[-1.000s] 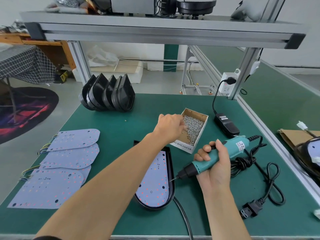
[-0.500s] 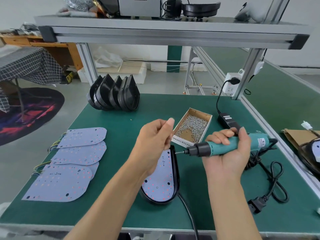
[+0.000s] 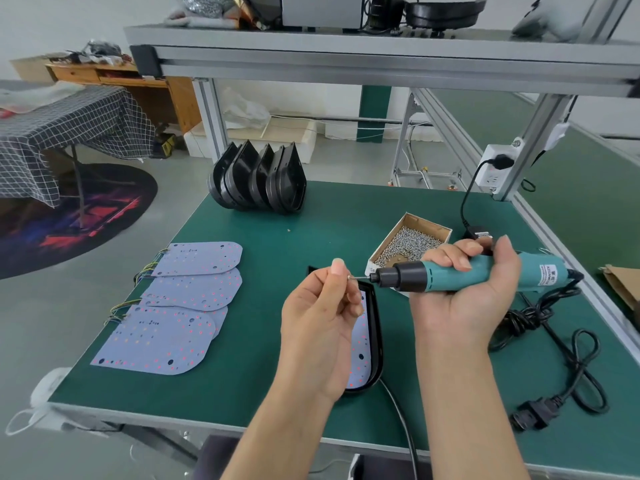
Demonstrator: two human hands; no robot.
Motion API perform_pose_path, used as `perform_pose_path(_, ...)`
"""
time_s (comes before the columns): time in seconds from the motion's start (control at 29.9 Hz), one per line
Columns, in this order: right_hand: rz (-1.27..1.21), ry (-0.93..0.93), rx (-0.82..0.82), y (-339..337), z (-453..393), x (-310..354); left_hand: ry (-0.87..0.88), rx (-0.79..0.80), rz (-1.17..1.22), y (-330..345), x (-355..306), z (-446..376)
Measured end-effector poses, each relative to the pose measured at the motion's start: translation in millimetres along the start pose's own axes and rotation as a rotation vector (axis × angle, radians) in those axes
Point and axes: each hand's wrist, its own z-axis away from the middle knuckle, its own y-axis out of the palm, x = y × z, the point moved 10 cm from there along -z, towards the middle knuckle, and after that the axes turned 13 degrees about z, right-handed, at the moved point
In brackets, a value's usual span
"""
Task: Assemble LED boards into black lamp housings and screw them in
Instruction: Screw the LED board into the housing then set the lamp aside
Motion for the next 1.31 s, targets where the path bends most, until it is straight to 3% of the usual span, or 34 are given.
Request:
perform_pose_path(0.77, -0.019, 0.0, -0.021, -7.5, -2.4, -0.5, 0.092, -0.076, -0.069, -8.7, 1.9, 5.5)
perform_pose_path(0.94, 0.001, -0.005, -0.026, -9.5, -1.7, -0.9, 0.209, -0.16, -0.229, -17.4, -5.2, 10.3)
perform_pose_path(1.11, 0.025, 0.007, -0.02, -9.7, -1.1, -6.0, 0.403, -0.18, -0.543, -14.4, -20.3, 16.6)
perform_pose_path(1.31, 0.005, 0.026, -0.044, -14.6, -4.4, -8.7, 0.4, -0.123, -0.658, -10.1, -23.3, 11.6)
